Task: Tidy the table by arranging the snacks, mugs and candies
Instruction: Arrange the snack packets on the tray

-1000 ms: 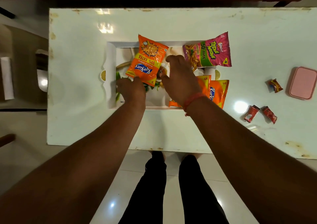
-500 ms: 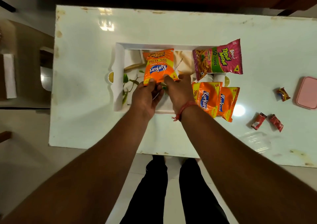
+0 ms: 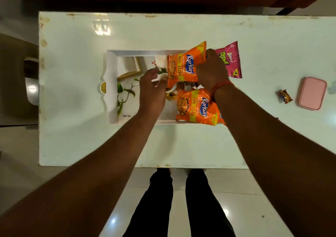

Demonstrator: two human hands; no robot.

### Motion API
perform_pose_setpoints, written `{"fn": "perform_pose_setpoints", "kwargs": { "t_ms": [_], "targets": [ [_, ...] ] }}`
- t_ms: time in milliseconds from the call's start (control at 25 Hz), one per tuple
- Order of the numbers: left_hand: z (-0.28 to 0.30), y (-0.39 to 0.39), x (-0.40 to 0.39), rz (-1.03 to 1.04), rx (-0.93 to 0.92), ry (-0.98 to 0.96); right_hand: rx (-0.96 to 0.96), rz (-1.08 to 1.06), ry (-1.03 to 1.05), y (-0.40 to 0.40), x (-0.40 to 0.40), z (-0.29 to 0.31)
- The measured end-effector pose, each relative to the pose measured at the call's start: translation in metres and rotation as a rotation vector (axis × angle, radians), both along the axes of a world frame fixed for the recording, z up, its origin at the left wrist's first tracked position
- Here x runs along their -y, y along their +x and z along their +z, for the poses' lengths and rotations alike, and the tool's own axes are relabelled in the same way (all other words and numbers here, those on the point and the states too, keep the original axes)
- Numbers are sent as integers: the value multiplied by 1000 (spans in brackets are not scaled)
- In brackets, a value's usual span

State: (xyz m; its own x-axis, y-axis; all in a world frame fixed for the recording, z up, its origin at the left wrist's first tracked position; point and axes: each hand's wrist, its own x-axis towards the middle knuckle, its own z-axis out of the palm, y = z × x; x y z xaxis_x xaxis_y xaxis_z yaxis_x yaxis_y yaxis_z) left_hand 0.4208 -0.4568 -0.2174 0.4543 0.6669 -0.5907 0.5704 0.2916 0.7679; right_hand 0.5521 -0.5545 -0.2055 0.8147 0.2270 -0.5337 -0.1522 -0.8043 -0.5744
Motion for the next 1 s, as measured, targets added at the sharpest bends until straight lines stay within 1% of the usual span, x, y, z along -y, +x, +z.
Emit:
{"fn": "perform_pose_setpoints", "kwargs": {
  "t_ms": [80, 160, 200, 280, 360, 560, 680, 760, 800, 880, 960, 1000],
  "targets": [
    [7, 27, 3, -165, 33, -89, 96, 51, -42, 12, 12, 1],
    [10, 45, 9, -328, 22, -103, 172, 77, -60, 17, 18, 2],
    [8, 51, 11, -372, 8, -113, 204, 86, -70, 16, 20, 2],
    [3, 58, 14, -397, -49, -131, 253, 100, -91, 14, 26, 3],
    [-2, 58, 17, -405, -83, -116, 261, 95, -100, 13, 32, 2],
    [-10, 55, 19, -414, -64, -60, 213, 53, -49, 9, 42, -1],
    [-11, 54, 16, -406, -38, -72, 243, 31, -34, 4, 41, -1],
    [-13, 53, 14, -422, -27, -47, 320, 30, -74, 0, 40, 0],
    [-13, 52, 12, -442, -36, 13, 405, 56, -125, -3, 39, 1],
    [-15, 47, 7, -497, -68, 248, 601, 146, -208, -11, 37, 4],
    [-20, 37, -5, -600, -87, 542, 736, 265, -184, -23, 27, 5],
    [-22, 30, -12, -678, -113, 666, 767, 337, -150, -29, 21, 4]
  ]
}}
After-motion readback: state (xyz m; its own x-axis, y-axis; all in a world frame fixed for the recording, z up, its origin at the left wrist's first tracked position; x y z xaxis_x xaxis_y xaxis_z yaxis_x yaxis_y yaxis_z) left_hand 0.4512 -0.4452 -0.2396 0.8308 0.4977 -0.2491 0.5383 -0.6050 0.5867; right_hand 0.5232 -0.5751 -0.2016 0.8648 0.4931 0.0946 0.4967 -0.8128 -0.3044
